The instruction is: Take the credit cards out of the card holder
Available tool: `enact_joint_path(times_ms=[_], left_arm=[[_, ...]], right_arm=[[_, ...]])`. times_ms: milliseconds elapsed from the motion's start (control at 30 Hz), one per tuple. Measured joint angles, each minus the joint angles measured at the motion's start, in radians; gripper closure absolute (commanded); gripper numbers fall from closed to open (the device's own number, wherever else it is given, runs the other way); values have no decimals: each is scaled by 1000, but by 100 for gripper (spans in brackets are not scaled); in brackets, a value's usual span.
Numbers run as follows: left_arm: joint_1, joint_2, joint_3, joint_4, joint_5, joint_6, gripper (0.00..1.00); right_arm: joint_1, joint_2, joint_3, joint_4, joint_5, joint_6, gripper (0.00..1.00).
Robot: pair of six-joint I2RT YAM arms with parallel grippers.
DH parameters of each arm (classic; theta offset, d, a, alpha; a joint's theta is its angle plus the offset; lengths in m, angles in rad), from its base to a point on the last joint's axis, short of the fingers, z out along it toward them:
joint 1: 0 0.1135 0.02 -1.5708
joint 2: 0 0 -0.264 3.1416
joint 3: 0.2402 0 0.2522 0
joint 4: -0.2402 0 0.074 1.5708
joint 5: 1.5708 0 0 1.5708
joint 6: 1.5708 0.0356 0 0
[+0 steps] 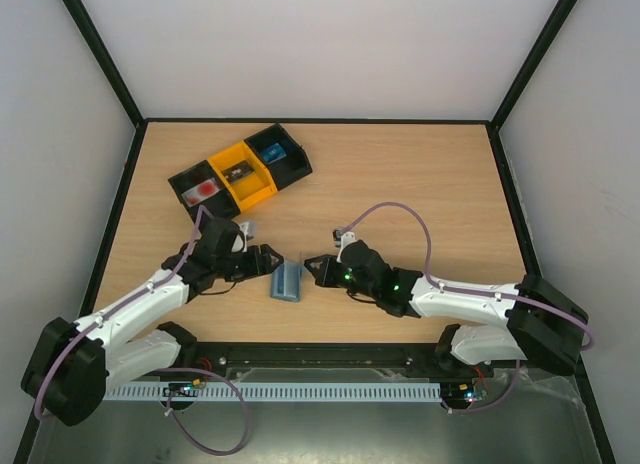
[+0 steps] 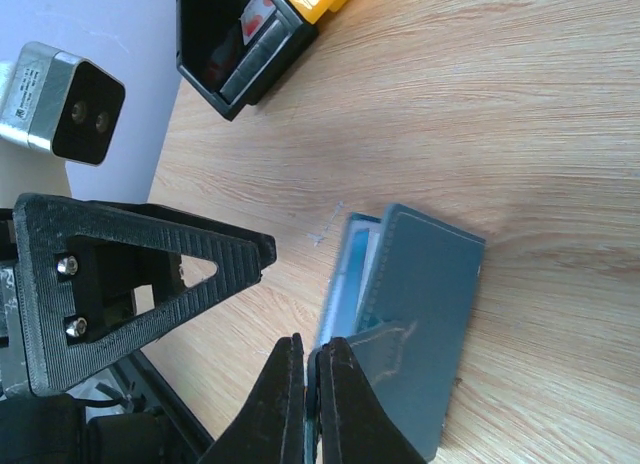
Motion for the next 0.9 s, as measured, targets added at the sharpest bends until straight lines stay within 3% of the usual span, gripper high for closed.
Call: enact_joint_path(times_ms=[267, 467, 800, 900], left_arm=[[0, -26, -14, 15, 6, 4, 29], [0, -10, -15, 15, 2, 27, 32], [0, 21, -38, 35, -40, 44, 46], [0, 47, -37, 45, -45, 46, 56]], right_arm=[[0, 23, 0, 5, 10, 12, 98], [0, 23, -1, -114, 116, 27, 98], [0, 22, -75, -195, 222, 38, 98], [0, 32, -88, -204, 244, 37, 98]])
